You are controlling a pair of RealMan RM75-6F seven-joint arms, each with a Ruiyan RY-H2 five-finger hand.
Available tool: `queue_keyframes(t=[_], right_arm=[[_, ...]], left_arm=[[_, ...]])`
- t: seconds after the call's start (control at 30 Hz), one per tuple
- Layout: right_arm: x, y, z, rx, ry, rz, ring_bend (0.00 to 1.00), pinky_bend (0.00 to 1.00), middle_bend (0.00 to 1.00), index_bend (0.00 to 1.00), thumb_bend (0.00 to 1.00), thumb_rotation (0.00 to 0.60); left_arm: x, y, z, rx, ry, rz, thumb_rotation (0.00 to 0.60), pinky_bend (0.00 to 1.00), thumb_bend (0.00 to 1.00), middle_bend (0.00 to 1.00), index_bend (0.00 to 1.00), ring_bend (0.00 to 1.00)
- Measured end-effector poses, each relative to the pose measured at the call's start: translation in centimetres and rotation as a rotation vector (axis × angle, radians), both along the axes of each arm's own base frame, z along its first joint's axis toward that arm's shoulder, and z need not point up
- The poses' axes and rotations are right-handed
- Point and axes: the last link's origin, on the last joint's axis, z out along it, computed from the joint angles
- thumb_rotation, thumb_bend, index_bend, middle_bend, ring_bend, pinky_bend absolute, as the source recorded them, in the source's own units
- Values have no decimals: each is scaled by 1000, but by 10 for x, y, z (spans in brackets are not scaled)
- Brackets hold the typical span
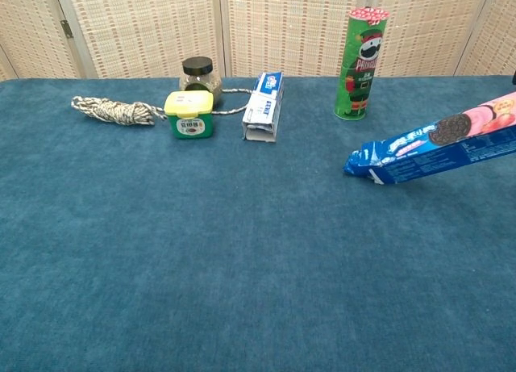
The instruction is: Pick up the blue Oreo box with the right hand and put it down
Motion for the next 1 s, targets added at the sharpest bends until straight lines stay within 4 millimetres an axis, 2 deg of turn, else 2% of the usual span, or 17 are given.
queue_keyframes(t=[0.13, 0.37, 0.63, 1.0], right_arm=[[5, -4, 16, 33, 79, 21, 312, 271, 283, 502, 141, 600], [17, 3, 40, 18, 149, 50, 286, 238, 273, 502, 140, 600], [37, 24, 71, -27, 167, 67, 265, 226, 254, 502, 141, 600], [44, 50, 103, -82, 114, 61, 253, 215, 242, 502, 140, 600]], left_arm=[[1, 2, -2, -21, -2, 1, 600, 76, 409, 77, 0, 71], [0, 7, -5, -38, 5, 12, 600, 76, 409, 77, 0, 71], [0, 8, -7, -45, 8, 16, 600, 76, 409, 80, 0, 71], [1, 11, -10, -67, 10, 23, 600, 82, 409, 85, 0, 74]])
